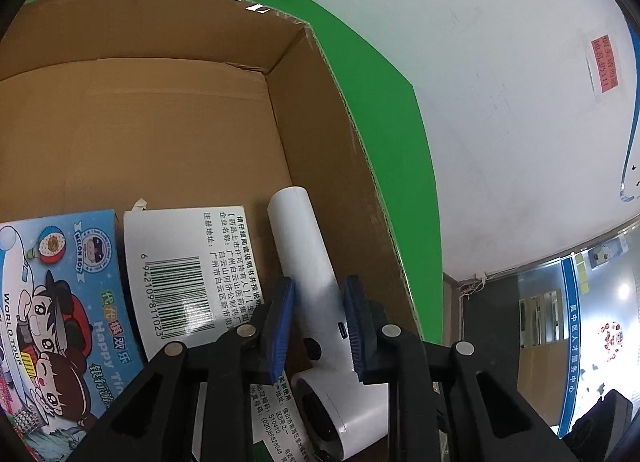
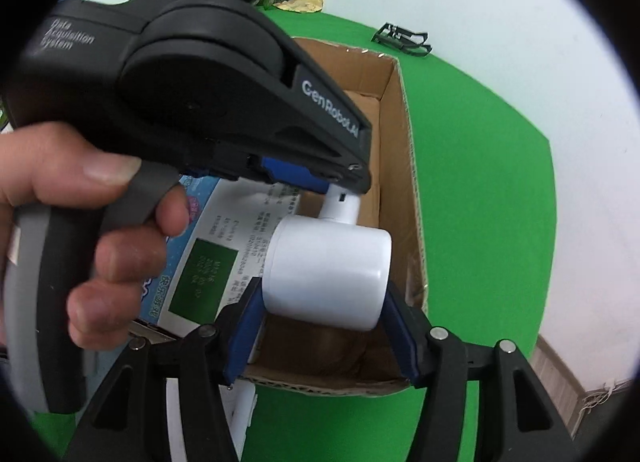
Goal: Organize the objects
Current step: 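Carry the hair dryer into the cardboard box with both tools, then lower the dryer beside the white box and open both tools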
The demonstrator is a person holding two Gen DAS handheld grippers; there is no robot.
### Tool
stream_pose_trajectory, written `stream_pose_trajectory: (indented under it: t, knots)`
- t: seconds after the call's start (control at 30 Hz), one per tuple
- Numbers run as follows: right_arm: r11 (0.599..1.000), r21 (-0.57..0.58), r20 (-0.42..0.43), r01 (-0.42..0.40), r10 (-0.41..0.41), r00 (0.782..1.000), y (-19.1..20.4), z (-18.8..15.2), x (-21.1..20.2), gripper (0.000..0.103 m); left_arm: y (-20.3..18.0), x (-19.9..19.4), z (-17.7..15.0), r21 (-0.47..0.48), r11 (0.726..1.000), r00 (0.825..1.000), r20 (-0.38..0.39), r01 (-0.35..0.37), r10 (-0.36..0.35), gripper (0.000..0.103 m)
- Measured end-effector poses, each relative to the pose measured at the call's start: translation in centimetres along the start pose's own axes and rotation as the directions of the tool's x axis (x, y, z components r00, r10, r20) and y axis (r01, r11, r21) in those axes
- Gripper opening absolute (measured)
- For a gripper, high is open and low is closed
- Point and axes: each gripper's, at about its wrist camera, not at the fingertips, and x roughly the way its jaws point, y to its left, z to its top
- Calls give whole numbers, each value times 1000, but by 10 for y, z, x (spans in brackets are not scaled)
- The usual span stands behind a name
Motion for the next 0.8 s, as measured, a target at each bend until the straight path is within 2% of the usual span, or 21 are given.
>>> stream_pose_trajectory:
  t: [0.17,0.43,0.57,0.63,0.7,0.8]
  knots:
    - [999,16,-7,-38,38,999,-2,-3,-6,58,1,6,-2,-1,1000,1000,-7,-12,12,22]
    - [1000,13,9,-26,26,1000,-3,-12,-23,59,-7,4,-20,13,999,999,-14,-45,45,22]
    - [998,22,22,-54,54,998,2,-15,-32,59,-14,-3,-29,32,998,999,-23,-45,45,22]
    - [998,24,43,-60,59,997,3,-21,-43,62,-19,-8,-38,46,998,998,-32,-45,46,23]
    - [999,26,61,-47,45,997,3,-29,-54,87,-22,-15,-48,59,997,998,-39,-47,50,23]
    - [999,33,85,-25,22,996,1,-47,-68,88,-28,-27,-64,75,996,998,-38,-53,56,23]
